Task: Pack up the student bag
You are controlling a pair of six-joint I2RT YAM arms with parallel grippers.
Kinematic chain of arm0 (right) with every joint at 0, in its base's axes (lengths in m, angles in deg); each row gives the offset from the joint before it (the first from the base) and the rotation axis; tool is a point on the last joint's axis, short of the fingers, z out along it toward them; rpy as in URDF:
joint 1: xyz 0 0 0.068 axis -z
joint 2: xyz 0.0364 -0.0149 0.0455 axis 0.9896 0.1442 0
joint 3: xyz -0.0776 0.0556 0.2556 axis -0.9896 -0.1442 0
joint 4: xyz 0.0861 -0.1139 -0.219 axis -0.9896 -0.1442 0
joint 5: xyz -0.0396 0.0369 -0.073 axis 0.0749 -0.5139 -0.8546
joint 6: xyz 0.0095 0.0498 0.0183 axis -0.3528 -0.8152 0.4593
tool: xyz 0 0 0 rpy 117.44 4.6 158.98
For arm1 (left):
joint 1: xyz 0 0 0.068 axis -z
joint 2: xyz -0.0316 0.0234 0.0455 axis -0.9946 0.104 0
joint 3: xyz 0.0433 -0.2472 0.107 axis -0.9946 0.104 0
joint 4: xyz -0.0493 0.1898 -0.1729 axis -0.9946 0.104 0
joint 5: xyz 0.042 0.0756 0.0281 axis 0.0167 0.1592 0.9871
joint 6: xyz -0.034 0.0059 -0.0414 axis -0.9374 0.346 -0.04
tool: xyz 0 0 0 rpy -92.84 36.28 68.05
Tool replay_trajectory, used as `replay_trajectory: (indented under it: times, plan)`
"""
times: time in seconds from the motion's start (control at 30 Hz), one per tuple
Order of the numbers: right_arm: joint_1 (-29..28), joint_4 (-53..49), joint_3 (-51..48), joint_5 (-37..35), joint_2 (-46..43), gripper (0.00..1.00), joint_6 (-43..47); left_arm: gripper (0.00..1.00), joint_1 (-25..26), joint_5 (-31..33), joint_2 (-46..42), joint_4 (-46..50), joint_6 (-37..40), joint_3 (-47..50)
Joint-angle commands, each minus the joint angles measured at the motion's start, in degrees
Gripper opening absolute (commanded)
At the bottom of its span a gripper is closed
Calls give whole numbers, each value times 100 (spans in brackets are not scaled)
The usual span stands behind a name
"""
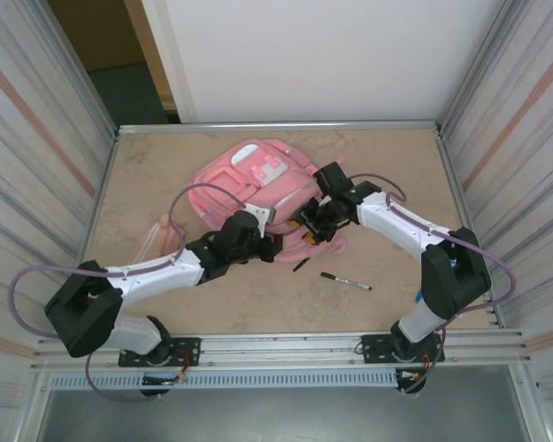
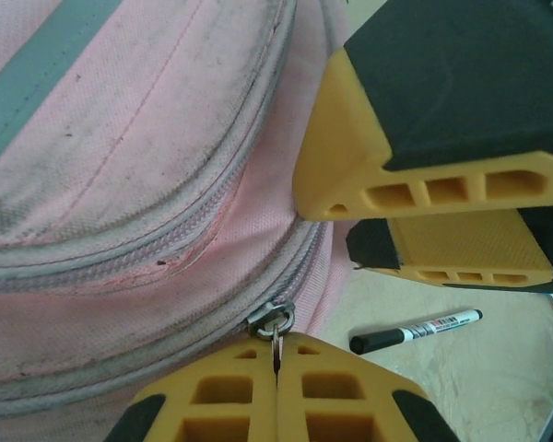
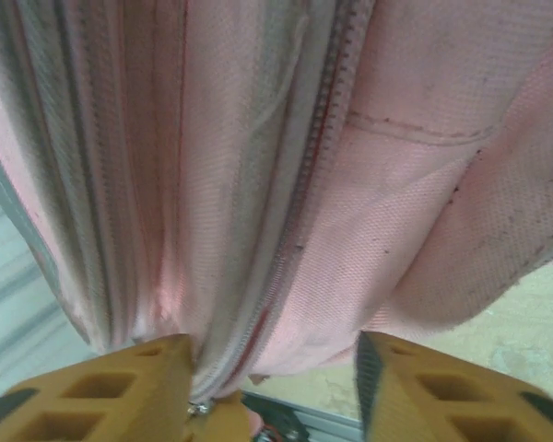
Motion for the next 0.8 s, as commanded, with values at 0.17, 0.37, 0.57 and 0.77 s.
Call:
replay_trajectory:
  times: [0.17,0.37,0.57,0.77]
  plan:
    - [-106,243,0,-175,259,15,-359,0,95,-44,-73,-555,-101,-62]
    - [79,229,-150,-195,69,0,-226,0,-24,374,-605,-321,281,381]
    - [340,229,-182,12,-10,0,-64,0,-527,-119,-1250,-35,1205,760]
    - [162,290,97,330,227,32,-517,0,-494,-472,-1301,234,1661,510]
